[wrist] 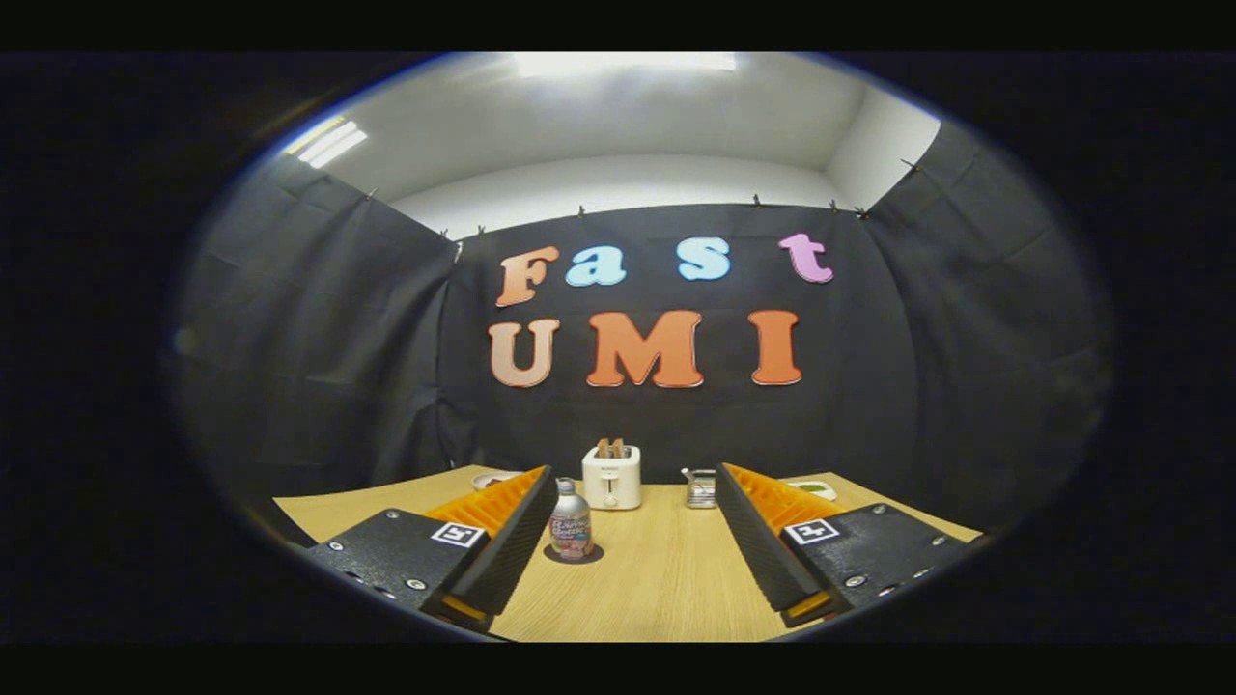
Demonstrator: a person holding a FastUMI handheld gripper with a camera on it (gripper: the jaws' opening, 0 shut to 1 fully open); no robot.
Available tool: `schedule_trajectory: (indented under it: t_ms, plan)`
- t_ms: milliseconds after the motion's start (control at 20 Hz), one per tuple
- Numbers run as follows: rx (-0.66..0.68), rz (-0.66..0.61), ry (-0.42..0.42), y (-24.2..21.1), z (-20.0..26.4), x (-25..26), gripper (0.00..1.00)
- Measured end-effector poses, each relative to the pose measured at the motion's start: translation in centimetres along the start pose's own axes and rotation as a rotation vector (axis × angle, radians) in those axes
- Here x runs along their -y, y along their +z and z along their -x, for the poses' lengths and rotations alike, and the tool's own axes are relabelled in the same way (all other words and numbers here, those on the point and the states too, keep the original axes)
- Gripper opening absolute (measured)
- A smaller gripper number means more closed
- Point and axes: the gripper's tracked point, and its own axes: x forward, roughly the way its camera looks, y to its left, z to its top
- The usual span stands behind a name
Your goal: Take the bottle from table, then pour the juice into the cup, finally place the bottle on the coaster
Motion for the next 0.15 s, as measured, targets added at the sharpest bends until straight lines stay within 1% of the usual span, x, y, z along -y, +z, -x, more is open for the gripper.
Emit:
schedule_trajectory:
  t_ms: [150]
  plan:
    - [0.018,0.005,0.005,0.46,0.26,-0.06,0.97]
